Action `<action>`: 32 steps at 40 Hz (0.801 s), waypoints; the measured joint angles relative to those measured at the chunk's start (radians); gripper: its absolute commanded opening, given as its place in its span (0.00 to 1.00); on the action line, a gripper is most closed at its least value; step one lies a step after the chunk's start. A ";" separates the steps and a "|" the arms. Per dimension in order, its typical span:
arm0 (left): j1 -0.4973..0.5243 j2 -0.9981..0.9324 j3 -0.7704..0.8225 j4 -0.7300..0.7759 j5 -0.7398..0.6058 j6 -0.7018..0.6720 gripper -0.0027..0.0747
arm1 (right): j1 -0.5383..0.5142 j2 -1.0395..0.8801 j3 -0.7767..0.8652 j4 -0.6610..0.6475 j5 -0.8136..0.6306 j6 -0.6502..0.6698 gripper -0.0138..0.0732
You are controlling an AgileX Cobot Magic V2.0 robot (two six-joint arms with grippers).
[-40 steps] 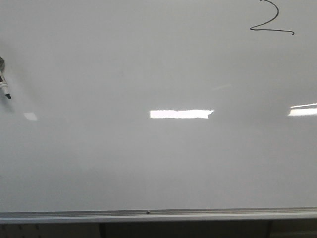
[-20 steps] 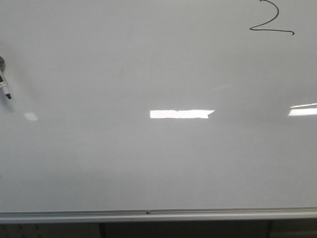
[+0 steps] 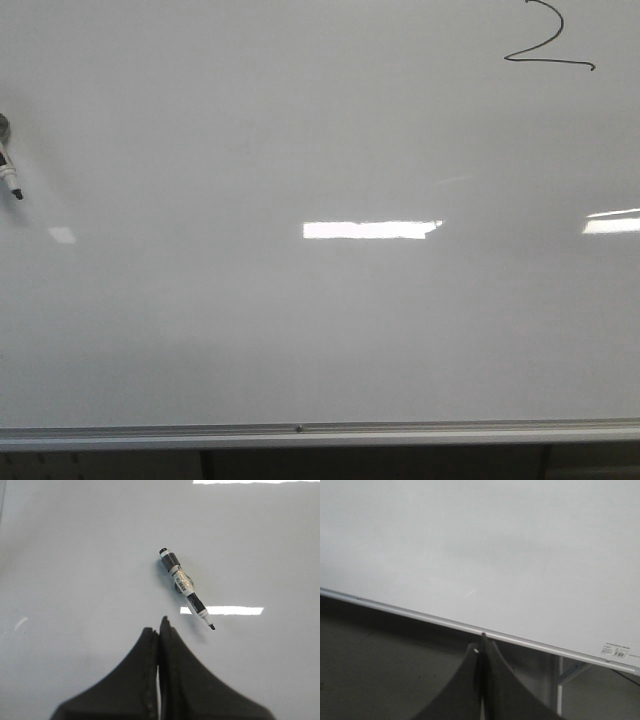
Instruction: Write number 2 on whiteboard
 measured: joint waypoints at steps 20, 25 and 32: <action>0.000 0.000 0.000 0.000 0.000 0.000 0.01 | -0.324 -0.306 0.600 0.109 -0.770 -0.165 0.08; 0.000 0.000 0.000 0.000 0.000 0.000 0.01 | -0.344 -0.336 0.730 0.115 -0.923 -0.165 0.08; 0.000 0.000 0.000 0.000 0.000 0.000 0.01 | -0.352 -0.339 0.799 0.121 -1.021 -0.165 0.08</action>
